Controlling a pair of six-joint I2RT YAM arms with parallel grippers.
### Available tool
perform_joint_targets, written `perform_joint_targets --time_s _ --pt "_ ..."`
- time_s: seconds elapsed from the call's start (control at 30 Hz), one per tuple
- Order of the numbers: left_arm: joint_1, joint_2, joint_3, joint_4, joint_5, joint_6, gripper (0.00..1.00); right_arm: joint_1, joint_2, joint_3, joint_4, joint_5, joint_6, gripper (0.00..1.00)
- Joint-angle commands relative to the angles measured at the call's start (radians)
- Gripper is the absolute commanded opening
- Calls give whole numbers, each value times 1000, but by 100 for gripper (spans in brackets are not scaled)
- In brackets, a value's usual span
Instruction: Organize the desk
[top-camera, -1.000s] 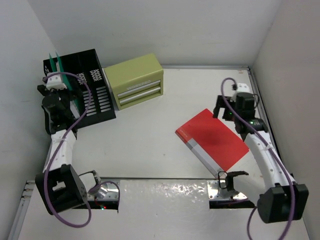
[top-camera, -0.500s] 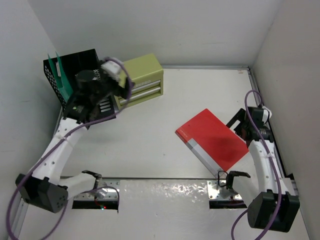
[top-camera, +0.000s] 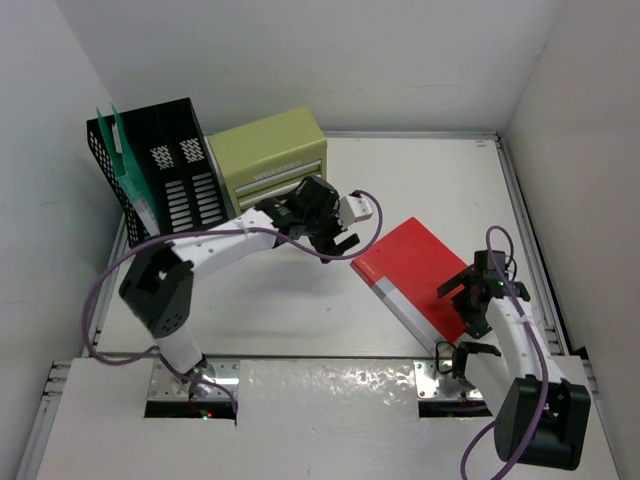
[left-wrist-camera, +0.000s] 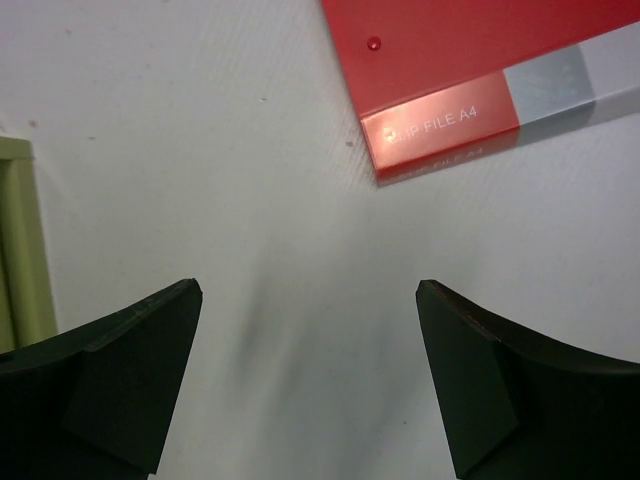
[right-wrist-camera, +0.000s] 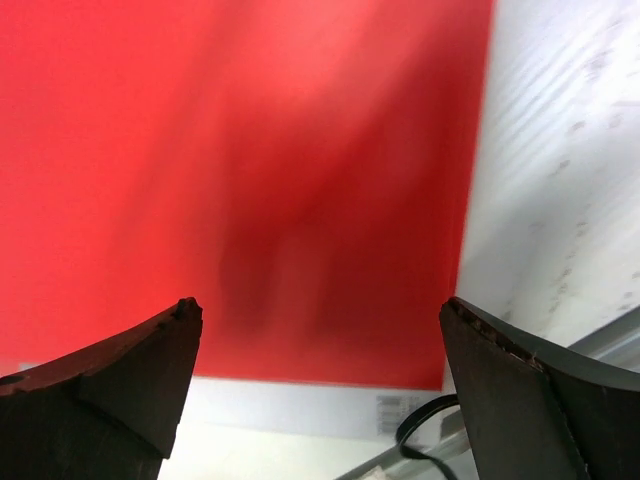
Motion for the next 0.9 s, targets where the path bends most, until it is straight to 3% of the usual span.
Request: perform_joint_targets --time_s 0.0,0.33,0.47,0.6,0.73,0.87 --pt "3 82 72 35 19 17 87 -11 -14 15 16 101 14 99" --pt "3 181 100 90 -2 29 87 -59 67 -32 91 84 -6 99" --pt "3 259 157 88 -19 25 87 -86 95 -78 209 -5 -13 99" --pt "1 300 189 61 -25 34 87 -105 150 -52 272 0 -99 98" --pt "0 299 188 59 -60 83 87 -108 180 -38 404 -94 -150 93" --pt "-19 314 180 62 -178 159 87 -108 234 -26 557 -190 -214 89"
